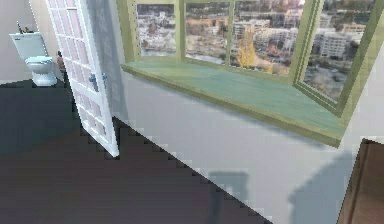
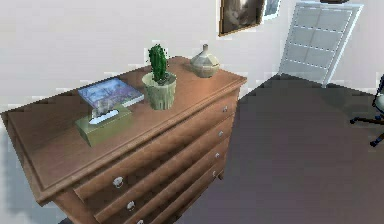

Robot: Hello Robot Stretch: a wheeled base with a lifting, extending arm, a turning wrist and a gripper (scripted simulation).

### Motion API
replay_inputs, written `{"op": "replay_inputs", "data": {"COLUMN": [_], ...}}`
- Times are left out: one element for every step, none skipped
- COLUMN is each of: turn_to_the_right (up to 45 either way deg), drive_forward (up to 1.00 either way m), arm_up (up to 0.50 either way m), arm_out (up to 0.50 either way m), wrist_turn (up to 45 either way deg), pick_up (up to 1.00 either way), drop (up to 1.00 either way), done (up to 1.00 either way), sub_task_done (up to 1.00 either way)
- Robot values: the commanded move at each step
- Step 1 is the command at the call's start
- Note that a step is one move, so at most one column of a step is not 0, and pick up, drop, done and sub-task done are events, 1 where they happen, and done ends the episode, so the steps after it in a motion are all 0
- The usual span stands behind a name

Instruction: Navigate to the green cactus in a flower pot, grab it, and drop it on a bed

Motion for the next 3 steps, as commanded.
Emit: {"op": "replay_inputs", "data": {"turn_to_the_right": [0.0, 0.0, 0.0], "drive_forward": [0.0, 0.0, 0.0], "arm_up": [0.5, 0.38, 0.0], "arm_out": [0.0, 0.0, 0.48], "wrist_turn": [0.0, 0.0, 0.0], "pick_up": [0.0, 0.0, 0.0], "drop": [0.0, 0.0, 0.0], "done": [0.0, 0.0, 0.0], "sub_task_done": [0.0, 0.0, 0.0]}}
